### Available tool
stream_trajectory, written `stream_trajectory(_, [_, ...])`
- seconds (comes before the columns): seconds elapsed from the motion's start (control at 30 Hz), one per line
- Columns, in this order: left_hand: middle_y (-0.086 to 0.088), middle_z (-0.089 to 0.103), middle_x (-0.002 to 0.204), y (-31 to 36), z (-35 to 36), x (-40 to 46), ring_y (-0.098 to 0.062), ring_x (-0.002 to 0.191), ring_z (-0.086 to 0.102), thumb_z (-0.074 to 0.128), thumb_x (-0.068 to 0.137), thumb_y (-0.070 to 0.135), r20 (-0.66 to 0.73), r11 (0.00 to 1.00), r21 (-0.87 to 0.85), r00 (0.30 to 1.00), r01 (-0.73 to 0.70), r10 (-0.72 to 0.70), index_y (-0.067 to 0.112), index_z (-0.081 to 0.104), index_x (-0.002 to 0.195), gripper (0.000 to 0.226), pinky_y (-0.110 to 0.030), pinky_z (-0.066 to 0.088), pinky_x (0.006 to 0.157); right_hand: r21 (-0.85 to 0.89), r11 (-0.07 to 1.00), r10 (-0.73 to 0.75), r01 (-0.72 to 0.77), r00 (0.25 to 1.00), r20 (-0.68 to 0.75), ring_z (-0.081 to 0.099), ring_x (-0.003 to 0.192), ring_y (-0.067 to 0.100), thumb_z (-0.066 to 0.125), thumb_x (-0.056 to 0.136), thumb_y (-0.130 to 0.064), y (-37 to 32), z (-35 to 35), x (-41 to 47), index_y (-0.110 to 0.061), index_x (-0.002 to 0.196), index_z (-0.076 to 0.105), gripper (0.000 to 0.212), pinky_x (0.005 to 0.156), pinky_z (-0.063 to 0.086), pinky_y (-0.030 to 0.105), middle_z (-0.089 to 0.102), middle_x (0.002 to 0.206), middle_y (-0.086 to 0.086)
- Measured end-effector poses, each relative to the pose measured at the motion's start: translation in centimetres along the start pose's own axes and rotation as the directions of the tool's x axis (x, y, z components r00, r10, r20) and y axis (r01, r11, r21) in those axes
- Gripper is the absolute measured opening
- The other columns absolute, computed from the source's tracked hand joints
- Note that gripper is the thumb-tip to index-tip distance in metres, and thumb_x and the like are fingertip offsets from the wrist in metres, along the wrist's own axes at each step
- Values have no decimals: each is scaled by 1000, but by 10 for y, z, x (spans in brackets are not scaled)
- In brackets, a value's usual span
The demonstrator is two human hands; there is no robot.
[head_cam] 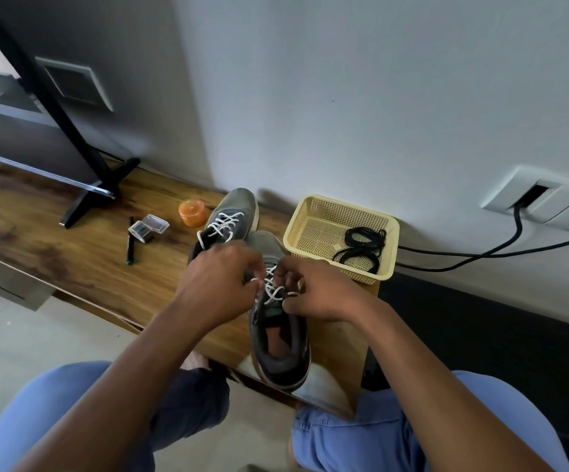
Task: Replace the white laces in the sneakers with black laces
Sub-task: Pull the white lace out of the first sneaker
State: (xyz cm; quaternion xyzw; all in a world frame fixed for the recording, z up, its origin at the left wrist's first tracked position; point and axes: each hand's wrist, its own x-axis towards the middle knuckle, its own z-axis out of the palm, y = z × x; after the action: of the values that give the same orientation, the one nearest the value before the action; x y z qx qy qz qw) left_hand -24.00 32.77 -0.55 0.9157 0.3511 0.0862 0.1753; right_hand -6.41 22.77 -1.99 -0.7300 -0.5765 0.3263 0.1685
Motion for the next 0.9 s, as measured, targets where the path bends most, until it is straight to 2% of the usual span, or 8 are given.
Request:
stream_trajectory(0.07, [18, 61, 101, 4, -1, -1, -7, 96, 61, 80, 80, 48, 87, 996, -26, 992, -86, 88, 41, 73, 99, 21, -33, 52, 74, 44, 999, -2, 2, 1000, 1, 64, 85, 14, 81, 80, -22, 1, -2, 1, -28, 114, 67, 37, 76, 54, 35, 69, 100, -5])
stream_trajectory(0.13, [19, 60, 107, 11, 3, -2, -5, 103, 56, 80, 79, 57, 137, 991, 73, 985, -113, 102, 42, 73, 106, 31, -30, 44, 72, 56, 998, 11, -12, 1000, 11, 67, 88, 12, 82, 81, -22, 1, -4, 3, -27, 115, 70, 36, 80, 56, 34, 71, 101, -6])
stream_trajectory(0.33, [17, 62, 104, 12, 13, -1, -10, 105, 62, 78, 85, 41, 54, 983, 169, 997, -71, 62, 37, 74, 92, 9, -30, 44, 69, 30, 999, 32, -33, 999, 8, 69, 92, 15, 82, 77, -21, 0, -1, 3, -30, 110, 71, 35, 86, 58, 43, 71, 98, -8])
stream_trajectory(0.43, [16, 62, 107, 13, 13, -2, -11, 105, 62, 75, 87, 38, 46, 982, 180, 998, -60, 52, 34, 73, 95, 9, -31, 47, 69, 19, 999, 50, -50, 999, -13, 67, 90, 14, 79, 73, -32, 0, -1, 3, -37, 107, 68, 37, 84, 58, 44, 69, 97, -11])
stream_trajectory(0.6, [18, 59, 104, 1, -2, 1, -14, 92, 65, 73, 89, 34, -41, 984, 153, 996, 89, -84, 33, 70, 86, 4, -31, 47, 65, -22, 997, 71, -72, 997, -26, 63, 85, 7, 71, 65, -45, -1, -2, 1, -41, 104, 67, 40, 84, 56, 41, 67, 97, -16])
stream_trajectory(0.7, [16, 61, 105, -12, -11, 2, -18, 96, 64, 77, 87, 34, -80, 977, 124, 983, 174, -165, 33, 70, 83, 8, -33, 45, 70, -9, 997, 71, -71, 997, -34, 64, 85, 6, 74, 68, -40, 2, -3, 1, -41, 102, 67, 35, 84, 56, 42, 67, 97, -15])
stream_trajectory(0.8, [18, 64, 105, -7, -6, 2, -15, 103, 63, 79, 83, 40, -10, 998, 58, 1000, -1, 2, 38, 72, 86, 8, -38, 49, 83, -13, 997, 79, -80, 996, -39, 65, 86, 9, 75, 68, -37, 2, -1, 2, -39, 100, 68, 33, 84, 56, 42, 68, 95, -14])
stream_trajectory(0.9, [23, 64, 102, 5, 2, 2, -13, 109, 59, 73, 74, 66, 54, 988, 117, 994, -101, 95, 43, 74, 96, 32, -43, 46, 94, -18, 997, 67, -68, 995, -71, 65, 85, 11, 75, 69, -41, 3, 1, 5, -36, 101, 68, 33, 83, 57, 42, 69, 91, -14])
